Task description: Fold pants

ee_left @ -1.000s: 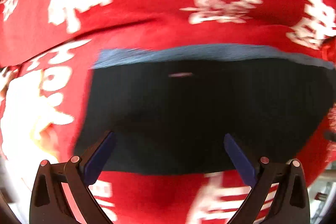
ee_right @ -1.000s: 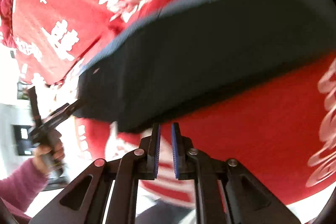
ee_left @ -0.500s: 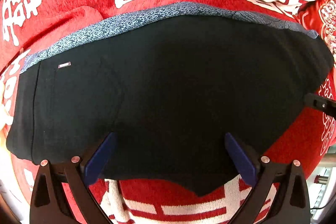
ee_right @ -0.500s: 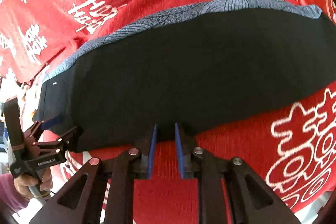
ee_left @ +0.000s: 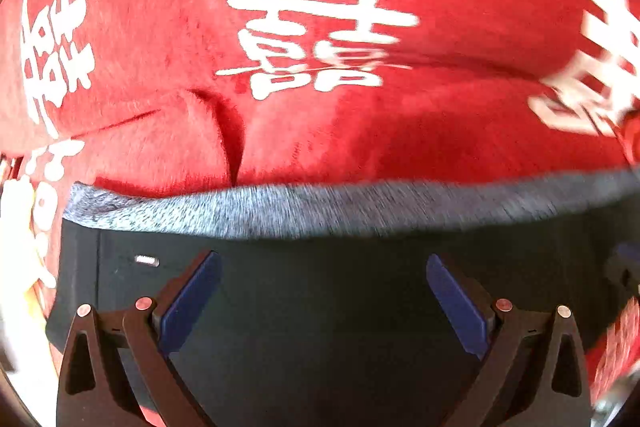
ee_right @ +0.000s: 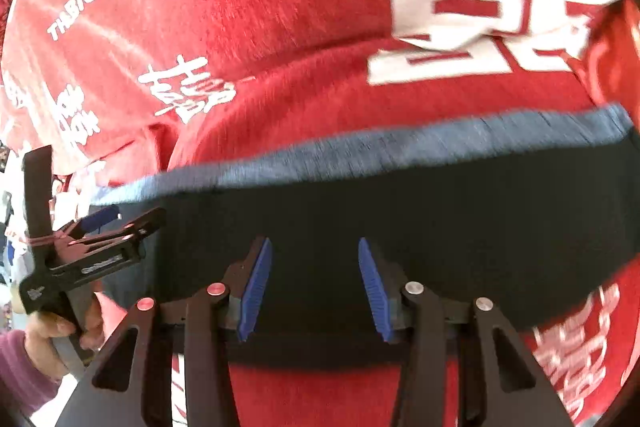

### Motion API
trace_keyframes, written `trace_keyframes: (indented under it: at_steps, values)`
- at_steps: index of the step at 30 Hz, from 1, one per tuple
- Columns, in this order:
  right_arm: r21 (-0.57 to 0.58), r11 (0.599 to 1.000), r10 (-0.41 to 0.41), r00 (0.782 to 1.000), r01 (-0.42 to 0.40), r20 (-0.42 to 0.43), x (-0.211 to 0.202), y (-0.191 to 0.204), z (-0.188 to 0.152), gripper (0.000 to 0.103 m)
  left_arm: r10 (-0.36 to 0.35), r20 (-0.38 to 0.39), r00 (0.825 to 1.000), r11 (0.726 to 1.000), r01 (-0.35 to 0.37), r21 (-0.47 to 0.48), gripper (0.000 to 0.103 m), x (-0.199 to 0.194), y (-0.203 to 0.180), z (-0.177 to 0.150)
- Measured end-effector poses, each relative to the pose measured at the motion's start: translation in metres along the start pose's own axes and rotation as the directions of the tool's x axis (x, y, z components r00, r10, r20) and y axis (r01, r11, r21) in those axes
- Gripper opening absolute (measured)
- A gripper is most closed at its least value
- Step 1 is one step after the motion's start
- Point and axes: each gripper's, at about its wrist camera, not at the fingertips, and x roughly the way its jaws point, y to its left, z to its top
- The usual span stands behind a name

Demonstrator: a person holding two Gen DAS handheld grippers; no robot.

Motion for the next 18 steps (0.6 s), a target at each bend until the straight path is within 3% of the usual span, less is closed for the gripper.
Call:
trace_keyframes:
  at_steps: [3,6,10,13,15,18]
  values:
    - [-0.010,1.000,0.023,1.000,-0.024,-0.014,0.025,0.005,0.021,0.045,0.057,-0.042,0.997,0.997,-0.060,-0.053,0.103,0.025,0.004,0.007]
    - [-0.046,0.999,-0.004,0.999,0.002,-0.040,0.050,0.003,0.030,0.044,0.032,-0.040,0.999,0.994,-0.036,-0.105,0.103,0.036,0.011,0.005]
    - [-0.069,0.997,-0.045,0.999,0.044,-0.019,0.062,-0.011,0.040,0.027,0.038,-0.018,0.999,0.995,-0.040,-0.093,0.103,0.038,0.010,0.003]
    - [-0.071,0.984,-0.161,0.987,0.161,0.009,0.060,-0.023,0.050,0.027,0.039,-0.003,0.999,0.996,-0.039,-0.083,0.103,0.038,0.010,0.001]
    - [0.001,0.988,-0.154,0.988,0.154,0.005,0.056,-0.043,0.055,0.027,0.038,-0.010,0.999,0.996,-0.038,-0.083,0.103,0.037,0.011,0.002]
    - [0.090,0.986,-0.141,0.990,0.139,0.007,0.035,-0.063,0.053,0.035,0.041,-0.018,0.999,0.997,-0.042,-0.065,0.103,0.035,0.011,0.005]
